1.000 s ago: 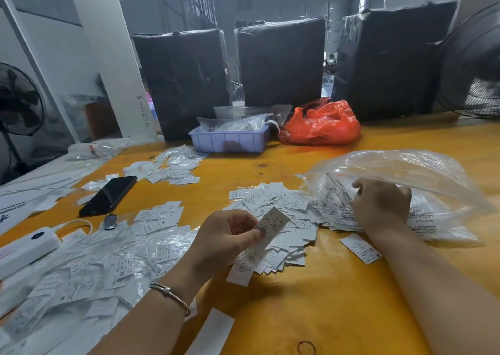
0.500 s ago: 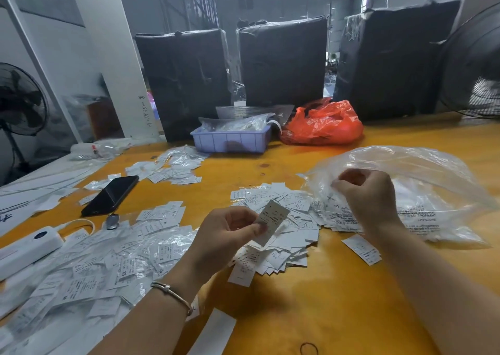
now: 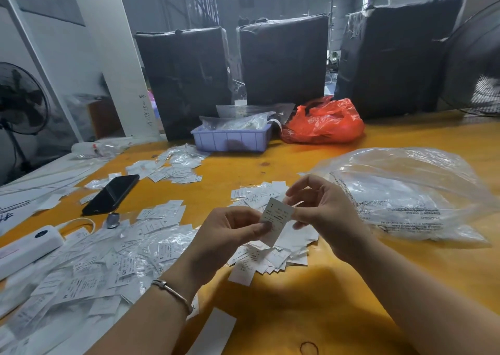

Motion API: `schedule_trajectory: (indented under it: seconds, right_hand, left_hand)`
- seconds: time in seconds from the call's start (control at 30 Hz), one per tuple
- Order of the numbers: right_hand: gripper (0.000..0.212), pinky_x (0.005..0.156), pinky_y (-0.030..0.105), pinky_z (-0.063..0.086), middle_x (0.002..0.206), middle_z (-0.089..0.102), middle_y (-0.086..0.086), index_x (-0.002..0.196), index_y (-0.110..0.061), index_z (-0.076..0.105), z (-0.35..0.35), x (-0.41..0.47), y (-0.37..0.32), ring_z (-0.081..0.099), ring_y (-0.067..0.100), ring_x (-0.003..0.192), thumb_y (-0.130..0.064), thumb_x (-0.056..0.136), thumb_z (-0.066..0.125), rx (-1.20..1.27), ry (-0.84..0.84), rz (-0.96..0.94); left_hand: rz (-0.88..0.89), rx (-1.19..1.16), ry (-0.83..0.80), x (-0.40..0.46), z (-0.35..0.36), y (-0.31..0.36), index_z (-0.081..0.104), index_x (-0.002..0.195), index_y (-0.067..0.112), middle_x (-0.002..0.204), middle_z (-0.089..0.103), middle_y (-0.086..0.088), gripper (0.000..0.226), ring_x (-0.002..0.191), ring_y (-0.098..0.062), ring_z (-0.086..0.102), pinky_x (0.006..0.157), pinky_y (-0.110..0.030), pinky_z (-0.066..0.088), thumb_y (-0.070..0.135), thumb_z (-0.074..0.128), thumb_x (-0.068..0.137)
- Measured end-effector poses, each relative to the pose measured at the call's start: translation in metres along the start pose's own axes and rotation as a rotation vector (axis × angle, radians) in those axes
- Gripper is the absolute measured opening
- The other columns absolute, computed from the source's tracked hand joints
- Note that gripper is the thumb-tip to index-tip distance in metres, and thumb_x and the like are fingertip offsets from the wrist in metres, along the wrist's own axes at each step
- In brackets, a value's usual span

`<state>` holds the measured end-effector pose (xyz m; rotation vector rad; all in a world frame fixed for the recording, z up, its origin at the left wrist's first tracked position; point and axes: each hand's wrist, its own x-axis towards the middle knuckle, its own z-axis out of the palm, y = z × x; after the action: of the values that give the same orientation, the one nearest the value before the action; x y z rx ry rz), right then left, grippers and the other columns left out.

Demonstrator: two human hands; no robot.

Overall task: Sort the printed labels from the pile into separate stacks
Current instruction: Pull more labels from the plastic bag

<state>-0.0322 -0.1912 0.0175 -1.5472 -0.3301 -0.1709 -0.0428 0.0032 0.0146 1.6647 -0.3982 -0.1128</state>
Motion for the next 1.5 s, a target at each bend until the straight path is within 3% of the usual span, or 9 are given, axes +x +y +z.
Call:
schedule_trajectory:
  seconds: [0.13, 0.33, 0.73, 0.87, 0.97, 1.07, 1.2, 1.33, 1.5]
  right_hand:
    - [0.019, 0.047, 0.023, 0.045, 0.07, 0.071, 0.013, 0.087, -0.002, 0.062, 0.001, -0.002, -0.002, 0.063, 0.019, 0.054, 0.013, 0.076, 0.065, -0.063, 0.021, -0.053]
    - [0.009, 0.045, 0.023, 0.041, 0.062, 0.067, 0.016, 0.089, -0.004, 0.07, 0.001, -0.003, -0.003, 0.056, 0.018, 0.048, 0.002, 0.084, 0.067, -0.064, 0.054, -0.063]
    - [0.03, 0.054, 0.014, 0.047, 0.075, 0.07, 0.013, 0.084, -0.008, 0.073, -0.014, 0.008, 0.007, 0.062, 0.009, 0.059, 0.014, 0.086, 0.054, -0.171, 0.276, -0.058]
    - [0.022, 0.053, 0.012, 0.045, 0.075, 0.071, 0.013, 0.089, -0.006, 0.072, -0.011, 0.005, 0.003, 0.064, 0.012, 0.059, 0.012, 0.079, 0.065, -0.122, 0.196, -0.049]
    - [0.019, 0.056, 0.018, 0.049, 0.074, 0.071, 0.017, 0.085, -0.003, 0.072, -0.003, -0.001, -0.001, 0.062, 0.014, 0.059, 0.013, 0.075, 0.069, -0.081, 0.059, -0.065]
    - [0.012, 0.06, 0.03, 0.054, 0.074, 0.069, 0.021, 0.079, -0.001, 0.071, 0.004, -0.004, -0.004, 0.06, 0.021, 0.059, 0.011, 0.076, 0.071, -0.128, 0.024, -0.116]
    - [0.015, 0.048, 0.016, 0.043, 0.065, 0.069, 0.014, 0.081, 0.002, 0.07, 0.003, -0.004, -0.003, 0.058, 0.015, 0.049, 0.015, 0.079, 0.062, -0.171, 0.011, -0.141]
    - [0.025, 0.043, 0.017, 0.04, 0.061, 0.069, 0.011, 0.079, -0.006, 0.07, 0.006, -0.004, 0.002, 0.059, 0.013, 0.046, 0.015, 0.08, 0.057, -0.237, -0.036, -0.135]
    - [0.031, 0.049, 0.019, 0.043, 0.067, 0.071, 0.008, 0.082, -0.01, 0.07, 0.007, -0.003, 0.001, 0.061, 0.014, 0.054, 0.015, 0.081, 0.052, -0.253, -0.066, -0.149]
  left_hand:
    - [0.016, -0.012, 0.064, 0.002, -0.002, -0.002, 0.08, 0.079, 0.017, 0.09, 0.077, -0.004, 0.014, 0.084, -0.013, 0.073, 0.069, -0.016, 0.053, 0.026, 0.073, 0.071]
    - [-0.007, -0.07, 0.099, 0.004, -0.005, -0.002, 0.077, 0.086, 0.01, 0.092, 0.077, -0.007, 0.021, 0.085, -0.016, 0.073, 0.073, -0.02, 0.056, 0.025, 0.073, 0.071]
    - [-0.025, -0.061, 0.175, 0.005, -0.008, -0.003, 0.075, 0.087, 0.01, 0.093, 0.077, -0.006, 0.023, 0.09, -0.02, 0.072, 0.084, -0.03, 0.056, 0.027, 0.072, 0.073]
    - [-0.01, -0.056, 0.117, 0.004, -0.007, -0.001, 0.076, 0.075, 0.017, 0.105, 0.074, 0.002, 0.011, 0.097, -0.014, 0.069, 0.084, -0.029, 0.051, 0.027, 0.078, 0.07]
    - [0.008, -0.046, 0.091, 0.003, -0.006, 0.001, 0.077, 0.071, 0.021, 0.111, 0.07, 0.011, 0.008, 0.107, -0.009, 0.064, 0.083, -0.027, 0.053, 0.027, 0.082, 0.068]
    - [0.028, -0.051, 0.073, 0.001, -0.006, 0.002, 0.077, 0.078, 0.013, 0.099, 0.075, -0.002, 0.014, 0.093, -0.013, 0.07, 0.072, -0.017, 0.053, 0.025, 0.075, 0.071]
    - [-0.012, -0.031, 0.009, -0.001, -0.004, 0.003, 0.077, 0.075, 0.017, 0.096, 0.076, -0.002, 0.009, 0.087, -0.009, 0.07, 0.071, -0.013, 0.052, 0.024, 0.074, 0.071]
    - [-0.032, 0.024, -0.115, -0.002, -0.002, 0.004, 0.079, 0.083, 0.014, 0.1, 0.076, -0.003, 0.01, 0.092, -0.014, 0.07, 0.075, -0.016, 0.052, 0.022, 0.076, 0.077]
    - [0.0, 0.028, 0.023, -0.001, -0.001, 0.004, 0.079, 0.084, 0.012, 0.088, 0.077, -0.006, 0.017, 0.082, -0.013, 0.073, 0.069, -0.016, 0.054, 0.021, 0.074, 0.072]
